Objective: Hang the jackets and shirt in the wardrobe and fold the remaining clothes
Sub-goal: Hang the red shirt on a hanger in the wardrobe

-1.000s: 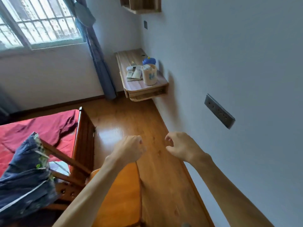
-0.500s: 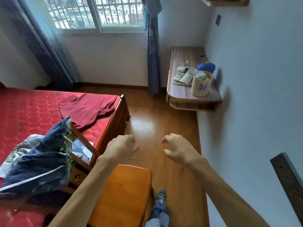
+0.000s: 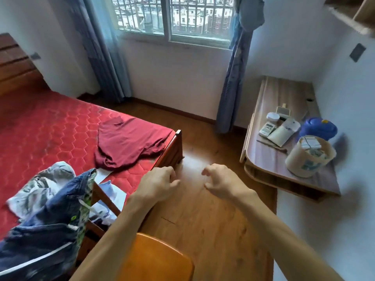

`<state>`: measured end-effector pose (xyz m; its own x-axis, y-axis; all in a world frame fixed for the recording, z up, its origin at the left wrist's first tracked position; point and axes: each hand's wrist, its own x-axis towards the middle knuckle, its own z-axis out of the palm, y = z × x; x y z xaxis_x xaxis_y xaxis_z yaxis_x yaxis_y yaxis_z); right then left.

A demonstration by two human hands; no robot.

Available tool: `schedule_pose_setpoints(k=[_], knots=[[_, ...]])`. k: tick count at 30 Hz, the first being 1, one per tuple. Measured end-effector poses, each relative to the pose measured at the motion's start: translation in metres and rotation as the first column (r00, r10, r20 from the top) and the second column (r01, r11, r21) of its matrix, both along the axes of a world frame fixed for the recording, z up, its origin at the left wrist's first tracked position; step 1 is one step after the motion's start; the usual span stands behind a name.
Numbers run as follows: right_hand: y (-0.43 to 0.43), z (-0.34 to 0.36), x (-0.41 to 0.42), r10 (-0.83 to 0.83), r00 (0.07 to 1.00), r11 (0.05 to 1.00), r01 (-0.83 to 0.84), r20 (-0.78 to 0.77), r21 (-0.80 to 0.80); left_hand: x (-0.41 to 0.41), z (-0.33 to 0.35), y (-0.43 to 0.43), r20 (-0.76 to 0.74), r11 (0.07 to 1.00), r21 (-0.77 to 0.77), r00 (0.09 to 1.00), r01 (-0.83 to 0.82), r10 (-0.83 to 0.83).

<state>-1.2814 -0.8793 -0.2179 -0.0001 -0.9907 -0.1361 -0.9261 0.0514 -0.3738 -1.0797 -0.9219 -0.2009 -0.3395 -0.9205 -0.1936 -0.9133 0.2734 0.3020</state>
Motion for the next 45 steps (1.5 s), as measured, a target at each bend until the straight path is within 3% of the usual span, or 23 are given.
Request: schedule_pose_setpoints(k=[9,20,22,29,33,35,39,41,45], knots=[[-0.161,-0.028,-0.014,0.304,0.953,0.952,-0.304,-0.003,0.018,0.000,-0.041,-0.103,0.080,0.950,0.081,0.952,-0.302,0.296],[-0.314,-0.046,-0.033,0.538,0.838,0.840,-0.542,0.090,0.027,-0.027,-0.050,-0.185,0.105,0.790,0.157,0.805,-0.593,0.584],[-0.356,-0.060,-0.012,0.611,0.785,0.784,-0.618,0.107,0.055,-0.013,-0.058,-0.210,0.108,0.712,0.161,0.729,-0.684,0.676],[-0.419,-0.105,0.047,0.658,0.739,0.721,-0.674,0.147,0.159,0.033,-0.097,-0.264,0.091,0.580,0.275,0.621,-0.767,0.778],[-0.481,-0.137,0.094,0.633,0.758,0.722,-0.651,0.157,0.233,0.080,-0.140,-0.321,0.026,0.507,0.354,0.551,-0.785,0.834],[-0.511,-0.150,0.117,0.559,0.794,0.723,-0.608,0.238,0.329,0.102,-0.157,-0.348,-0.052,0.452,0.437,0.479,-0.778,0.876],[-0.563,-0.190,0.159,0.319,0.844,0.682,-0.520,0.431,0.514,0.145,-0.195,-0.403,-0.258,0.296,0.680,0.159,-0.670,0.953],[-0.583,-0.217,0.173,0.184,0.882,0.688,-0.431,0.435,0.584,0.158,-0.221,-0.424,-0.252,0.206,0.765,0.011,-0.610,0.968],[-0.612,-0.280,0.190,0.106,0.946,0.624,-0.302,0.305,0.721,0.169,-0.283,-0.451,-0.130,0.027,0.883,-0.191,-0.469,0.973]])
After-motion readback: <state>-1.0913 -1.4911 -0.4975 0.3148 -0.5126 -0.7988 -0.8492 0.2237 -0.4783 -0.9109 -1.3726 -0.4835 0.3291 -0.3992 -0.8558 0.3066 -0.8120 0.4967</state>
